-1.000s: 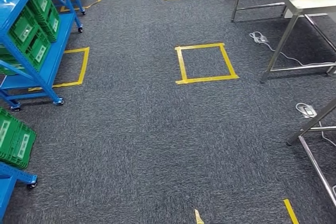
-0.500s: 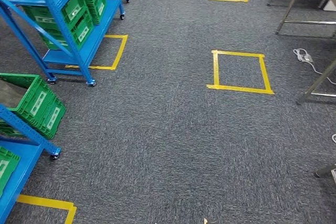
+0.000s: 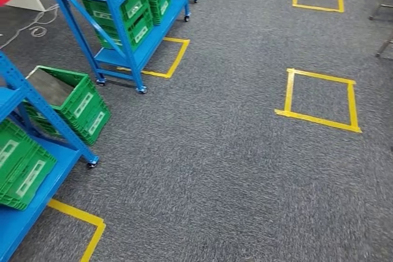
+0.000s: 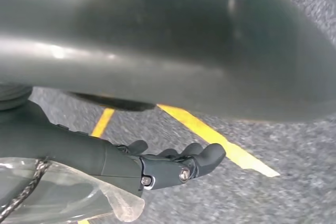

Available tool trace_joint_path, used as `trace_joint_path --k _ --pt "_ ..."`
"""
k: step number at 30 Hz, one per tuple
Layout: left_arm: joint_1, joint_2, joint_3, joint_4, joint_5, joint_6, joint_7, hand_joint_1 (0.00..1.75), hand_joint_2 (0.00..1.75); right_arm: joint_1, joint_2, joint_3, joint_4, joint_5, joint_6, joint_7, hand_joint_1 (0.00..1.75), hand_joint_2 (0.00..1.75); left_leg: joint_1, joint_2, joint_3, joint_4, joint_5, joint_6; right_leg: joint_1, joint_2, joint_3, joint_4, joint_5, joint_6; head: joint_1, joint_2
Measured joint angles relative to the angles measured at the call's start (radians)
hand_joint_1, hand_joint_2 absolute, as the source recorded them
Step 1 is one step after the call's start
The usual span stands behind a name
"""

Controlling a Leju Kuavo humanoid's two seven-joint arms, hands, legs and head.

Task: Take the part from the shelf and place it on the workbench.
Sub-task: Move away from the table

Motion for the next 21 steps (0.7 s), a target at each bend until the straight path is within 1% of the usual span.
trace_joint_path --k 1,2,3,4,5,6,7,8,9,10,11,12,13,14,15,16,17,18,19,20,21 --pt "-0.001 0.0 0.001 0.0 0.0 0.004 -0.002 0.0 0.0 0.0 0.0 0.001 0.0 0.001 0.001 0.003 0.0 0.0 0.0 0.025 -0.031 0.063 -0.031 -0.005 0.002 -0.017 0.003 -0.001 -0.003 -0.004 -0.001 0.0" --pt "-0.001 0.0 0.002 0.0 0.001 0.006 -0.001 0.0 0.0 0.001 0.0 0.002 0.0 0.002 0.001 0.006 0.0 0.0 0.002 0.037 -0.064 0.131 -0.06 -0.01 0.003 -0.035 0.005 -0.001 -0.006 -0.008 -0.001 0.0" --pt "-0.002 0.0 0.004 0.0 0.002 0.008 0.0 0.0 0.0 0.001 0.0 0.002 0.0 0.004 0.002 0.01 0.0 0.0 0.004 0.042 -0.09 0.184 -0.077 -0.014 0.004 -0.052 0.007 -0.001 -0.008 -0.009 -0.001 0.0" --pt "-0.002 0.001 0.005 0.0 0.003 0.008 0.002 0.0 0.0 0.001 0.0 0.004 0.0 0.007 0.002 0.012 0.0 0.0 0.006 0.046 -0.1 0.204 -0.074 -0.017 0.004 -0.067 0.009 -0.001 -0.011 -0.008 -0.001 0.0" --pt "-0.002 0.001 0.007 0.0 0.003 0.008 0.004 0.0 0.0 0.0 0.0 0.006 0.0 0.009 0.002 0.013 0.0 0.0 0.009 0.05 -0.088 0.182 -0.051 -0.019 0.004 -0.081 0.013 -0.001 -0.014 -0.006 -0.001 0.0" --pt "-0.002 0.002 0.008 0.0 0.004 0.005 0.007 0.0 0.0 -0.001 0.0 0.008 0.0 0.012 0.002 0.015 0.0 0.0 0.011 0.059 -0.059 0.127 -0.015 -0.021 0.004 -0.094 0.018 -0.001 -0.018 -0.004 -0.001 0.0" --pt "-0.001 0.002 0.008 0.0 0.004 0.001 0.012 0.0 0.0 -0.003 0.0 0.011 0.0 0.015 0.002 0.019 0.0 0.0 0.011 0.081 -0.025 0.057 0.019 -0.021 0.005 -0.105 0.023 -0.001 -0.022 0.0 -0.001 0.0" --pt "-0.001 0.001 0.009 0.0 0.003 -0.003 0.016 0.0 0.0 -0.005 0.0 0.013 0.0 0.018 0.002 0.024 0.0 0.0 0.009 0.103 0.005 -0.006 0.041 -0.019 0.009 -0.115 0.026 0.001 -0.026 0.006 -0.002 0.0" --pt "-0.001 0.0 0.01 0.0 0.003 -0.009 0.019 0.0 0.0 -0.006 0.0 0.015 0.0 0.021 0.002 0.031 0.0 0.0 0.006 0.121 0.022 -0.045 0.05 -0.014 0.012 -0.124 0.029 0.002 -0.03 0.011 0.0 0.0" --pt "0.0 0.0 0.01 0.0 0.003 -0.015 0.022 0.0 0.0 -0.008 0.0 0.017 0.0 0.023 0.001 0.039 0.0 0.0 0.002 0.132 0.028 -0.063 0.05 -0.007 0.015 -0.134 0.03 0.003 -0.033 0.016 0.0 0.0" --pt "0.001 -0.001 0.012 0.0 0.002 -0.02 0.023 0.0 0.0 -0.011 0.0 0.018 0.0 0.024 0.0 0.045 0.0 0.0 -0.002 0.126 0.027 -0.068 0.047 0.001 0.017 -0.145 0.032 0.002 -0.035 0.021 0.001 0.0" --pt "0.002 -0.002 0.013 0.0 0.002 -0.023 0.024 0.0 0.0 -0.013 0.0 0.019 0.0 0.024 -0.001 0.051 0.0 0.0 -0.002 0.115 0.025 -0.068 0.048 0.009 0.016 -0.155 0.034 0.001 -0.038 0.026 0.001 0.0" --pt "0.003 -0.003 0.014 0.0 0.0 -0.025 0.024 0.0 0.0 -0.015 0.0 0.021 0.0 0.025 -0.001 0.055 0.0 0.0 -0.001 0.104 0.026 -0.07 0.048 0.015 0.014 -0.15 0.035 0.005 -0.045 0.031 0.002 0.0" --pt "0.002 -0.003 0.015 0.0 -0.004 -0.024 0.023 0.0 0.0 -0.017 0.0 0.023 0.0 0.025 -0.002 0.058 0.0 0.0 0.0 0.092 0.027 -0.072 0.05 0.022 0.011 -0.132 0.027 0.025 -0.061 0.036 0.004 0.0" --pt "0.001 -0.005 0.015 0.0 -0.011 -0.024 0.022 0.0 0.0 -0.018 0.0 0.025 0.0 0.026 -0.002 0.062 0.0 0.0 0.001 0.081 0.029 -0.074 0.051 0.029 0.009 -0.105 0.007 0.067 -0.086 0.039 0.005 0.0" --pt "-0.001 -0.006 0.015 0.0 -0.02 -0.023 0.021 0.0 0.0 -0.016 0.0 0.026 0.0 0.027 -0.002 0.065 0.0 0.0 0.002 0.069 0.029 -0.074 0.05 0.033 0.008 -0.074 -0.026 0.132 -0.117 0.039 0.007 0.0" --pt "-0.002 -0.007 0.014 0.0 -0.028 -0.023 0.02 0.0 0.0 -0.014 0.0 0.026 0.0 0.027 -0.002 0.068 0.0 0.0 0.001 0.057 0.029 -0.074 0.05 0.037 0.008 -0.054 -0.065 0.207 -0.147 0.039 0.008 0.0" --pt "-0.002 -0.008 0.014 0.0 -0.034 -0.023 0.02 0.0 0.0 -0.011 0.0 0.026 0.0 0.027 -0.002 0.07 0.0 0.0 0.0 0.044 0.029 -0.074 0.049 0.039 0.008 -0.044 -0.103 0.273 -0.165 0.037 0.008 0.0" --pt "-0.002 -0.009 0.013 0.0 -0.037 -0.023 0.02 0.0 0.0 -0.009 -0.001 0.026 0.0 0.027 -0.002 0.07 0.0 0.0 -0.002 0.03 0.03 -0.074 0.049 0.04 0.008 -0.038 -0.128 0.308 -0.163 0.034 0.008 0.0" --pt "-0.002 -0.009 0.013 0.0 -0.039 -0.023 0.02 0.0 0.0 -0.009 -0.001 0.027 0.0 0.027 -0.002 0.07 0.0 0.0 -0.003 0.015 0.032 -0.073 0.048 0.04 0.009 -0.035 -0.135 0.301 -0.14 0.031 0.007 0.0" --pt "-0.002 -0.009 0.012 0.0 -0.041 -0.023 0.02 0.0 0.0 -0.009 -0.001 0.027 0.0 0.027 -0.002 0.07 0.0 0.0 -0.004 0.0 0.035 -0.073 0.048 0.04 0.009 -0.029 -0.124 0.258 -0.101 0.026 0.007 0.0"
